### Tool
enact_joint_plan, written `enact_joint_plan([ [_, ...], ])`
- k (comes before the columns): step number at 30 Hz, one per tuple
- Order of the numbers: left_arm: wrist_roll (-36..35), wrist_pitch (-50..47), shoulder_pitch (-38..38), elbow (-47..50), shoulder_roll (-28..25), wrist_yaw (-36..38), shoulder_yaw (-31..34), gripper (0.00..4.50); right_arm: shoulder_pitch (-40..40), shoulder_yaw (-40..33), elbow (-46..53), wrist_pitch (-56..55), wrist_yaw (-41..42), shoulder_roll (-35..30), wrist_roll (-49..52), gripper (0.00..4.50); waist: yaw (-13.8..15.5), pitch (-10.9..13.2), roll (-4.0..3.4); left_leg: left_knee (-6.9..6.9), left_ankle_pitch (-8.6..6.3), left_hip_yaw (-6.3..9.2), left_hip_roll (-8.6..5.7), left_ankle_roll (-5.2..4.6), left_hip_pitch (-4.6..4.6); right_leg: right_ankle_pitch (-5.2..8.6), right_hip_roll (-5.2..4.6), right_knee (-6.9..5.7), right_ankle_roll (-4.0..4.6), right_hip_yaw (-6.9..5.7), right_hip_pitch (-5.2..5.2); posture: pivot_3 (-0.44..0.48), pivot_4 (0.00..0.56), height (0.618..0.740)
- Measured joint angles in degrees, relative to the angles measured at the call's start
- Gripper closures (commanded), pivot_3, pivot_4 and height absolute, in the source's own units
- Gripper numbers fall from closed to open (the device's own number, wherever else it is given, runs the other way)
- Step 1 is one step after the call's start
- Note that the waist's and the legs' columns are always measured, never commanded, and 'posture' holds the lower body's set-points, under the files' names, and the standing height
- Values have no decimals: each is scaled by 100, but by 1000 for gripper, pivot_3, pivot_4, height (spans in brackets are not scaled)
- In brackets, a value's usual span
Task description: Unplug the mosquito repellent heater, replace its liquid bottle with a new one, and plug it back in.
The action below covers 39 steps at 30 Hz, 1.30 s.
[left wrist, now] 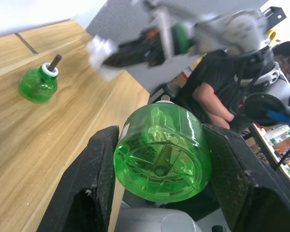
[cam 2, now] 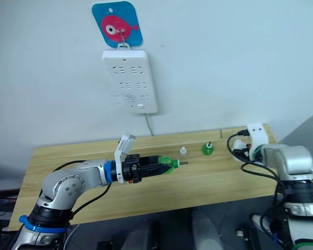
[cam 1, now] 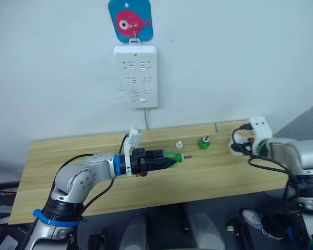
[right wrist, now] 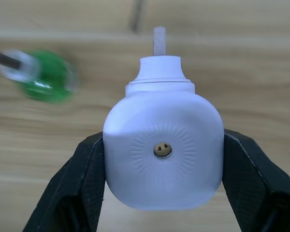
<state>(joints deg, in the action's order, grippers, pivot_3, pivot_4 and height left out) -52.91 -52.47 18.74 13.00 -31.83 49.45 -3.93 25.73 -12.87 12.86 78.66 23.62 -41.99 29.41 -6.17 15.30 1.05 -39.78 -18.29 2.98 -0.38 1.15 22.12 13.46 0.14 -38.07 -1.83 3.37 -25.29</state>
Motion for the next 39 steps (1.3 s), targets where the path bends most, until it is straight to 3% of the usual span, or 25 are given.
enact_joint_plan([
  [3, -82, -146, 278, -179, -59, 211, 95, 2131, -25, -1127, 892, 532, 596, -96, 904, 1567, 1, -1, 1, -5, 0, 3, 1, 0, -2, 0, 1, 0, 0, -8, 6, -204, 226, 740],
  [6, -253, -403, 555, -238, -227, 538, 136, 2131, 224, -2042, 1210, 1154, 885, 364, 1990, 1567, -41, -1, 1, -8, 1, -8, 2, 0, -6, -1, 5, -5, -1, 1, 5, -205, 218, 740],
  [9, -494, -720, 894, -277, -482, 945, 180, 2131, 321, -2534, 1335, 1339, 749, 483, 3457, 1567, -41, -3, -1, -8, 1, -6, 2, -1, -8, -1, 6, -6, -1, -1, 7, -207, 201, 740],
  [14, -781, -1005, 1433, -506, -550, 1129, 454, 2131, -90, -2412, 1387, 774, -451, 485, 5742, 1567, -35, -12, -1, -8, 1, -8, -2, 0, 0, -1, -3, -3, -2, 0, 4, -191, 180, 740],
  [19, -887, -1187, 1829, -927, -542, 1080, 749, 2131, -913, -1569, 1578, -940, -1958, -172, 7801, 1567, -30, -20, -1, -18, 11, -9, -5, 18, 26, -5, -10, -3, -9, -3, -11, -179, 167, 740],
  [28, -1352, -1585, 1915, -885, -311, 787, 995, 2131, -1322, -526, 2140, -2803, -2460, -117, 8206, 1567, -13, -58, 2, -22, 16, -6, -4, 25, 24, -7, -8, -8, -12, -4, -10, -169, 159, 740],
  [39, -1585, -1800, 1980, -887, -369, 672, 1091, 2131, -1491, -8, 2306, -3238, -1996, -478, 8209, 1567, 6, -142, 4, -25, 16, -4, -3, 25, 22, -7, -8, -12, -12, -6, -11, -155, 156, 740],
])
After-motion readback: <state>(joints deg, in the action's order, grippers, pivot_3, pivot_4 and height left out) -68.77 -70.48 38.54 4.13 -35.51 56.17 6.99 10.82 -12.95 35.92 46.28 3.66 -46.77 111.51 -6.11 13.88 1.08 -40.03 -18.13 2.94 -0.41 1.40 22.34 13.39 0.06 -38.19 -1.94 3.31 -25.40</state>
